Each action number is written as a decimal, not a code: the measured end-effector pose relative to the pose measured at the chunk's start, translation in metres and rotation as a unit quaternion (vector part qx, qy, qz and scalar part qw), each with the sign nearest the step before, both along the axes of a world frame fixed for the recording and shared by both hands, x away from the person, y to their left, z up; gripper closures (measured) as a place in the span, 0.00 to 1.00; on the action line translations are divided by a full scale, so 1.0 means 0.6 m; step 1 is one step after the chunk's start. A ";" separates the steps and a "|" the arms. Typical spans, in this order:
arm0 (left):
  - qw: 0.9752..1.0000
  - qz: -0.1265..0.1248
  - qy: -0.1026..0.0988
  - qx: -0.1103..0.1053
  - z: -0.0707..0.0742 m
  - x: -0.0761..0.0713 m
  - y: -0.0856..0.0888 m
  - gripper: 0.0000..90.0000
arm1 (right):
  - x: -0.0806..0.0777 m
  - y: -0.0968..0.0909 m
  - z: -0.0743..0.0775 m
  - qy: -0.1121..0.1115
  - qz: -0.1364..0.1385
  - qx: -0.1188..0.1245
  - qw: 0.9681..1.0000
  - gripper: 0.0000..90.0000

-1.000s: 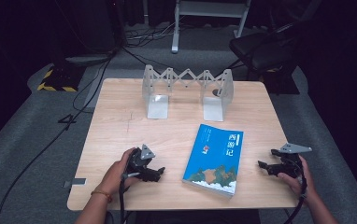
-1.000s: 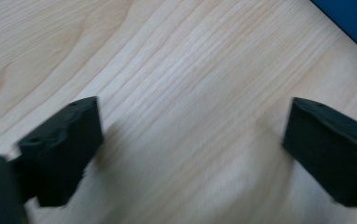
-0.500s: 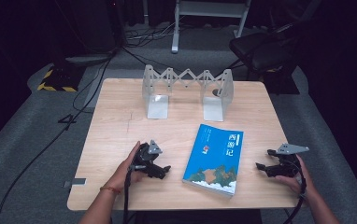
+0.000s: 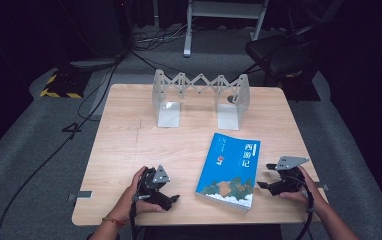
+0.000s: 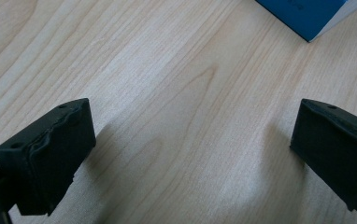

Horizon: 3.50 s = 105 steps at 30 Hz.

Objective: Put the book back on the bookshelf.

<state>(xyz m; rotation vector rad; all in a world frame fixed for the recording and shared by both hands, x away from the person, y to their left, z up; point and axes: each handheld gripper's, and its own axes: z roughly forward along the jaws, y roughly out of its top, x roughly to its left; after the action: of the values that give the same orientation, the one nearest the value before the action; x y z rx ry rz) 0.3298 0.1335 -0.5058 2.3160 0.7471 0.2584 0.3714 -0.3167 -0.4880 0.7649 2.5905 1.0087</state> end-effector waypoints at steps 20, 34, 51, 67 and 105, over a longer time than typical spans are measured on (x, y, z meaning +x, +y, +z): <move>1.000 -0.018 -0.001 0.001 0.000 0.008 -0.016 0.01 | 0.002 0.018 0.002 0.000 0.022 -0.003 1.000 0.22; 1.000 -0.016 -0.003 0.001 0.001 0.006 -0.017 0.01 | 0.004 0.023 0.032 -0.009 0.021 0.024 0.999 0.22; 0.994 -0.096 -0.034 -0.042 0.057 -0.044 -0.113 0.20 | 0.013 0.039 0.061 -0.013 0.013 0.051 0.999 0.21; 0.992 -0.105 -0.061 -0.043 0.054 -0.046 -0.250 0.24 | 0.025 0.073 0.088 -0.040 0.006 0.064 0.997 0.20; 0.986 -0.102 -0.104 -0.084 0.087 -0.005 -0.125 0.82 | -0.012 0.099 0.103 -0.096 0.098 0.086 0.987 0.34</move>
<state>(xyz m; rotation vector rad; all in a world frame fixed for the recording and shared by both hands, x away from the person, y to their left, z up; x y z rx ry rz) 0.3268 0.0584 -0.4538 2.1444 0.4079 0.3255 0.3643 -0.2571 -0.4259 0.4286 2.4707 1.3075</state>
